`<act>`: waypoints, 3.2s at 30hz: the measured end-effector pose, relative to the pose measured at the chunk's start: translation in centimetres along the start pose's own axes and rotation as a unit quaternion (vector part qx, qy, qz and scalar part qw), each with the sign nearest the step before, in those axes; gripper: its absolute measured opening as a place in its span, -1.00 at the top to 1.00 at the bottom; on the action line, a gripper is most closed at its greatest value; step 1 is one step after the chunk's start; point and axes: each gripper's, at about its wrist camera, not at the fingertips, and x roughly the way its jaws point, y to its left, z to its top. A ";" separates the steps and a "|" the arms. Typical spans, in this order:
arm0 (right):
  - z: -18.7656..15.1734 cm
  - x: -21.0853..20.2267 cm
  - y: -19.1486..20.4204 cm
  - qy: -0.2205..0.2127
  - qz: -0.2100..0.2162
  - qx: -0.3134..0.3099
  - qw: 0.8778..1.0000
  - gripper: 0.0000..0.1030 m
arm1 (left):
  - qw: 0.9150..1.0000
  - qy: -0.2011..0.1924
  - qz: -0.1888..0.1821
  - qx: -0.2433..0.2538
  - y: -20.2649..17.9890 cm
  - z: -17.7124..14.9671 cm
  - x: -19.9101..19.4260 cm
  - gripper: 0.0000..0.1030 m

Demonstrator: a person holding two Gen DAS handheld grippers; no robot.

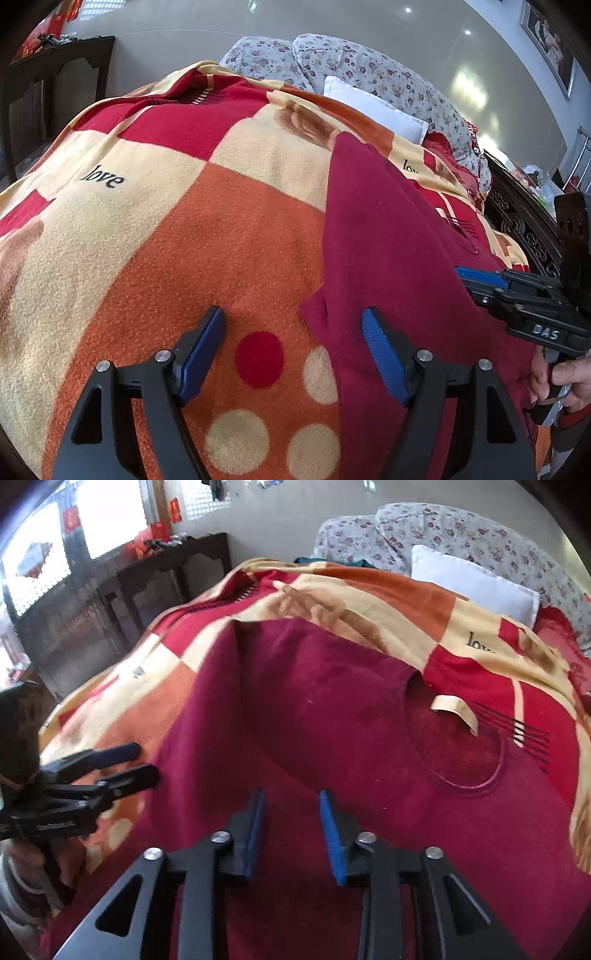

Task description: Fold small clothes

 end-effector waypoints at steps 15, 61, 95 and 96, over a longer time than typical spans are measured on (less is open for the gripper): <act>-0.2 0.2 1.6 -0.001 -0.079 -0.072 0.994 0.91 | 1.000 -0.001 -0.002 -0.001 0.1 -0.1 -0.1 -0.49; -7.9 -14.5 -11.7 -0.109 -0.308 0.131 0.936 0.87 | 0.998 -0.050 -0.001 0.045 -3.9 0.0 -2.9 -0.50; -12.1 -14.0 -12.2 -0.107 -0.190 0.236 0.947 0.08 | 0.988 0.011 0.074 0.138 -14.6 0.1 2.3 -0.62; -12.1 -13.9 -12.1 -0.106 -0.190 0.232 0.948 0.08 | 0.988 0.008 0.077 0.137 -14.8 0.1 2.2 -0.62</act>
